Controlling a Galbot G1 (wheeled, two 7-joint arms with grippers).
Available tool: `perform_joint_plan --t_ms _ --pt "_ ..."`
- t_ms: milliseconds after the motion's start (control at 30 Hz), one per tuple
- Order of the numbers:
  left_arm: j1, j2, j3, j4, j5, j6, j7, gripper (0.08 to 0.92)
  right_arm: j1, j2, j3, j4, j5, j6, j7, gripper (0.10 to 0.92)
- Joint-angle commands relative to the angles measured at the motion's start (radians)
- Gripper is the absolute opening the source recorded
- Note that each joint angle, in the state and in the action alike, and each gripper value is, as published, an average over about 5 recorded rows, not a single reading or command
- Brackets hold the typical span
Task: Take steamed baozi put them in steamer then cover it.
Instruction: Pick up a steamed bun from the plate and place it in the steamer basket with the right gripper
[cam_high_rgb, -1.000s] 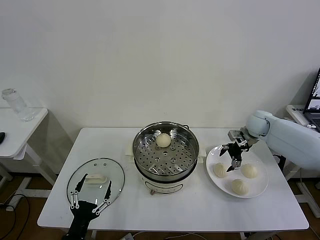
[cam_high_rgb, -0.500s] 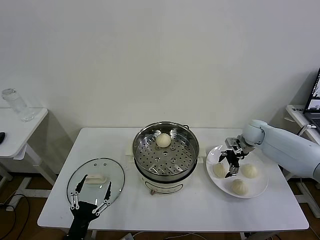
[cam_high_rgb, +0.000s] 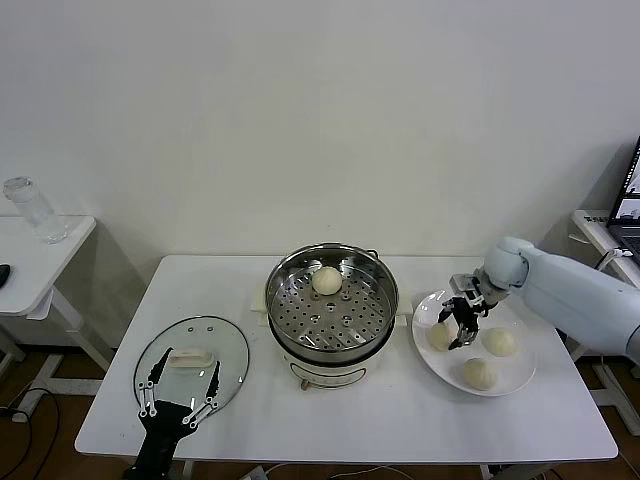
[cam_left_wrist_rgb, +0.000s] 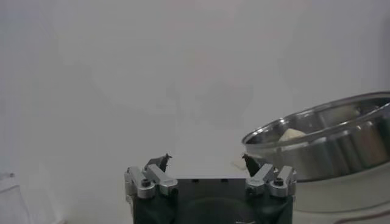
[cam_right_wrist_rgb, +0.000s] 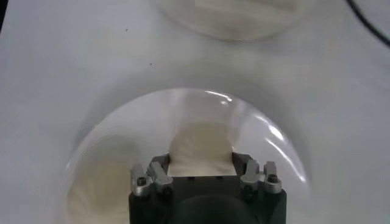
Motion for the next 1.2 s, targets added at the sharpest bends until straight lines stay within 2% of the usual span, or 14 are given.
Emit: perform_joint_plan --t_ms 33,333,600,867,1200 --pt "-0.005 0.005 0.008 -0.014 -0.001 0.005 -0.002 0.823 0.316 0.026 -0.103 0.036 0.063 0.002 -0.146 0.698" --pt "-0.021 0.013 0.014 0.002 0.001 0.003 -0.008 0.823 0.605 0.211 -0.267 0.117 0.270 -0.036 -0.178 0.697" --pt "-0.035 0.012 0.023 0.006 0.000 0.002 -0.009 0.823 0.633 0.386 -0.350 0.220 0.453 -0.134 -0.099 0.685" --pt "-0.044 0.010 0.018 0.004 -0.001 0.005 -0.014 0.823 0.531 0.529 -0.404 0.217 0.515 -0.220 0.040 0.682" --pt "-0.045 0.000 0.016 0.014 0.010 0.001 -0.026 0.823 0.427 0.606 -0.431 0.163 0.475 -0.265 0.152 0.680"
